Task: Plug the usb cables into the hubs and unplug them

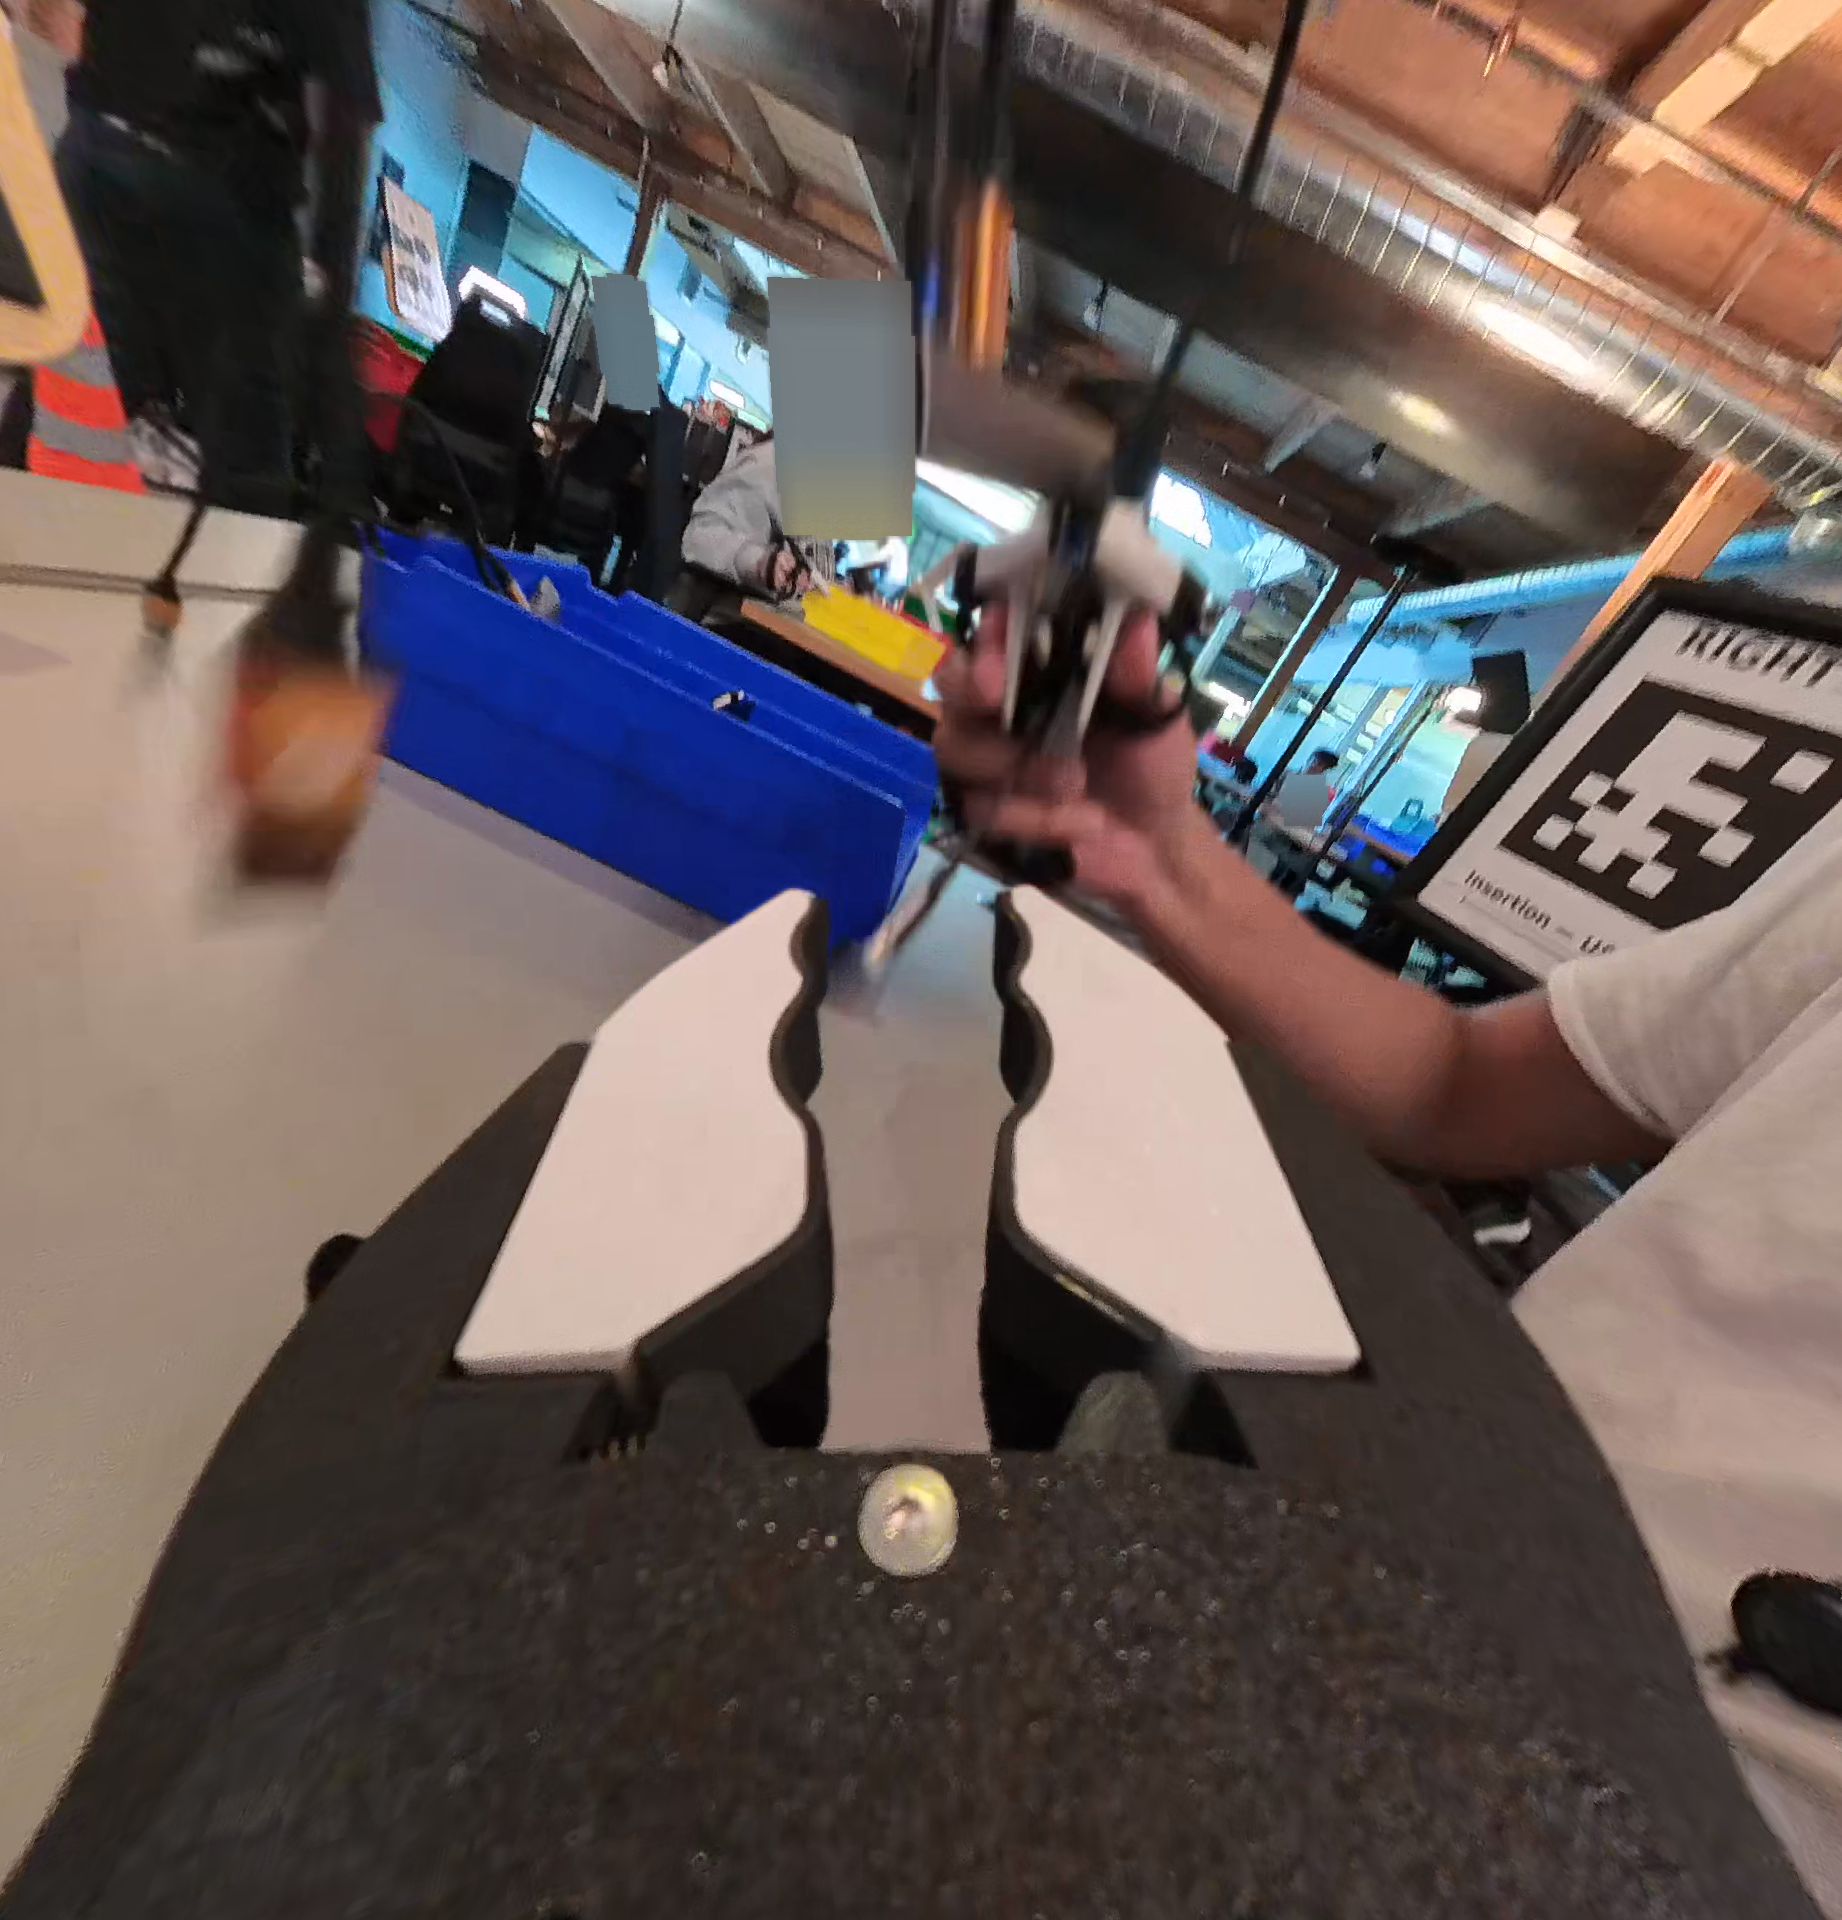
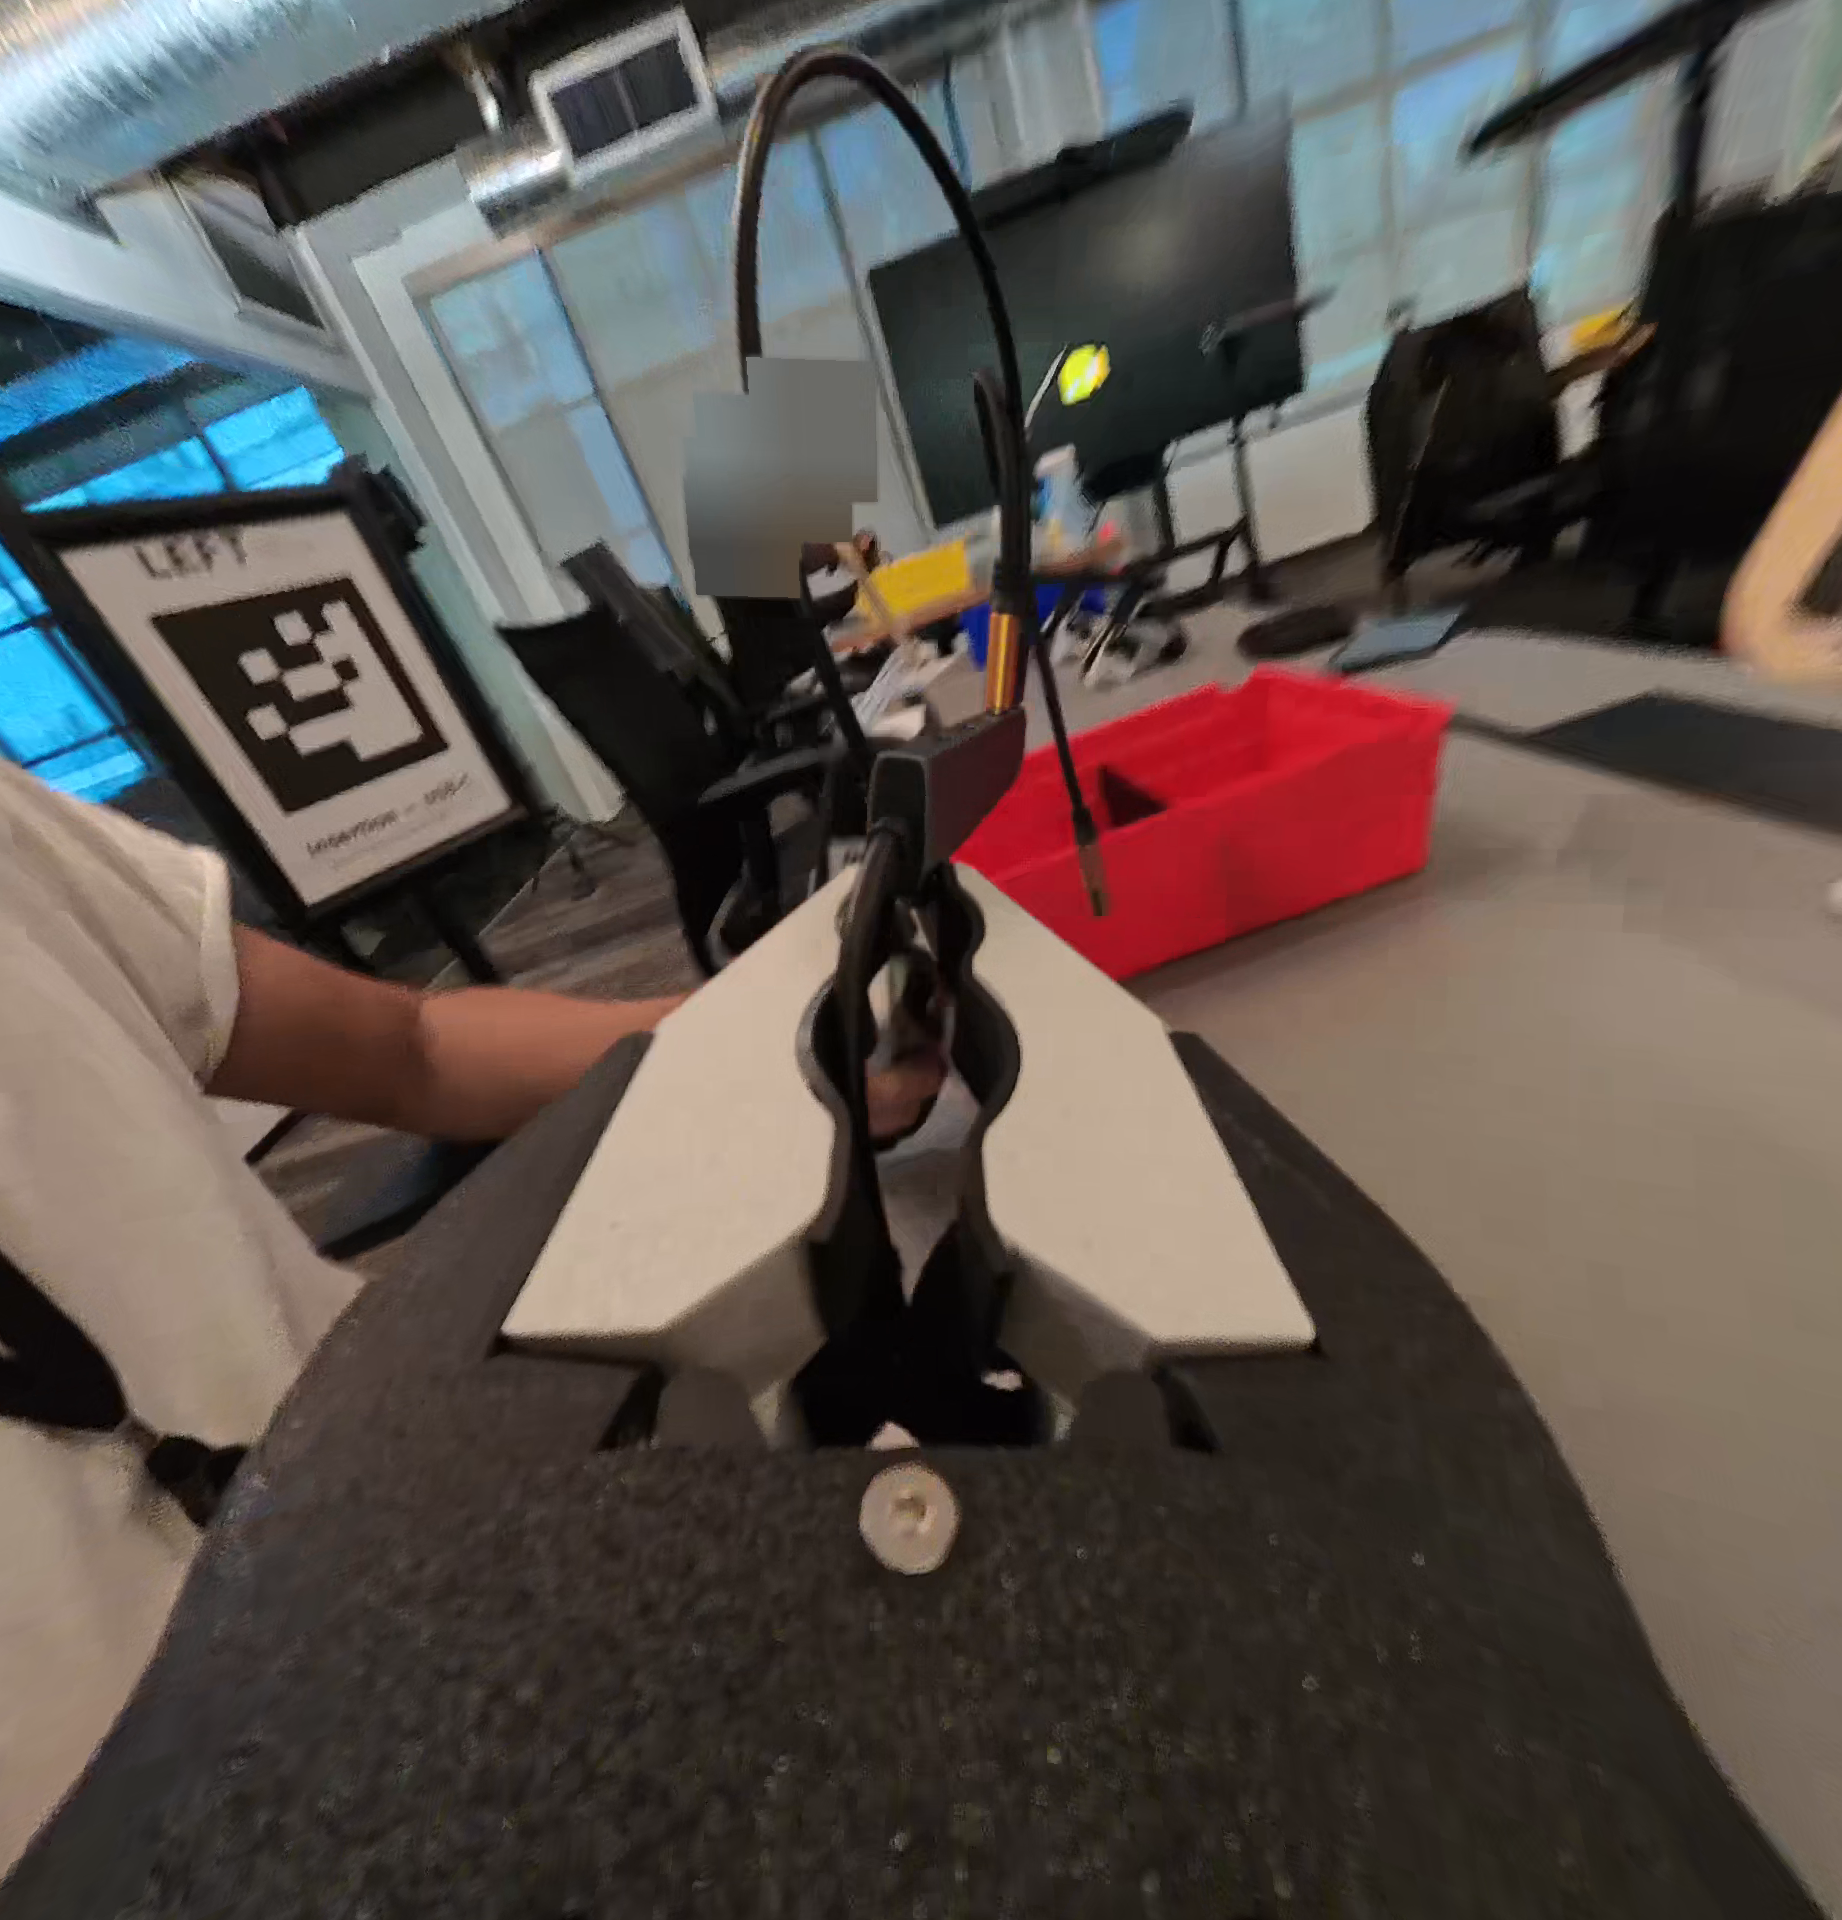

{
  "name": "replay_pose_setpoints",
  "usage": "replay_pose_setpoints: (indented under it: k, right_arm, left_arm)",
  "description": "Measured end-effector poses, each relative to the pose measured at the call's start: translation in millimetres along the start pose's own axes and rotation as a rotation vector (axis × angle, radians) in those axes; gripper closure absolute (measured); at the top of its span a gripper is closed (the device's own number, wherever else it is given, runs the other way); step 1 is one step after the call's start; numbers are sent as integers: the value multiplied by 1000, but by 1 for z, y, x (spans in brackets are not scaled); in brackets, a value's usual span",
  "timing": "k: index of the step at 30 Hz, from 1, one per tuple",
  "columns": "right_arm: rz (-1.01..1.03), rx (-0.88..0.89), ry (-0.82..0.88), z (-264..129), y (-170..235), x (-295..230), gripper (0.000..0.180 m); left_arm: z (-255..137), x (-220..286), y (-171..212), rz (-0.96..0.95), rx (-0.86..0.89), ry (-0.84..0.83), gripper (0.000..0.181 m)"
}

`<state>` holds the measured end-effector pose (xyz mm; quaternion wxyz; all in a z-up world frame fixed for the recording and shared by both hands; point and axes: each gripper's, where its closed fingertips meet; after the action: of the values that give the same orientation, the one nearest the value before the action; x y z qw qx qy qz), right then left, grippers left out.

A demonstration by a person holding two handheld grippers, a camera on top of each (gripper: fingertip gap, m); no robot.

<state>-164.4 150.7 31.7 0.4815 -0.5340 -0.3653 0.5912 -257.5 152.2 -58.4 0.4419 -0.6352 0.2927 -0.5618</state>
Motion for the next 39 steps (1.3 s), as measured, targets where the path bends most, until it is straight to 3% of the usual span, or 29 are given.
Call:
replay_pose_setpoints:
  k: [3,8,11,14,20,23,27,31,33,39]
  right_arm:
    - [-118,5,128,-49,-63,-3,173]
    - [-167,-270,478,-166,-134,18,173]
    - [-67,-468,591,-228,-145,46,173]
    - [93,-707,613,-268,-124,80,173]
    - [372,-1139,445,-272,-34,136,173]
    - [461,-1190,451,-276,9,181,172]
    - [504,-1319,517,-309,65,220,174]
    - [493,-1160,513,-299,70,229,173]
    - [460,-1119,506,-291,63,225,151]
    - [202,-1015,695,-288,-10,202,131]
  left_arm:
    - [2,2,12,51,-60,-4,153]
    - [4,3,16,87,-72,-11,162]
    - [7,5,16,95,-69,-8,164]
    - [11,7,15,83,-68,7,166]
    - [17,13,22,110,-109,22,167]
    - [18,16,28,125,-133,28,167]
    - [14,16,33,170,-141,10,167]
    - [11,5,38,249,-161,-70,159]
    - [11,-1,38,289,-168,-123,154]
    - [4,-14,17,313,-124,-292,144]
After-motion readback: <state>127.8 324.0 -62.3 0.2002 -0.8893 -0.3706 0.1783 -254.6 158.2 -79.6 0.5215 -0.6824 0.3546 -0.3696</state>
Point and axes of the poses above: each gripper's, where its closed fingertips meet, z out along the fingers, y out of its underside, x = y × z across the jaws, and after that the axes turned 14 degrees about -y, right-handed
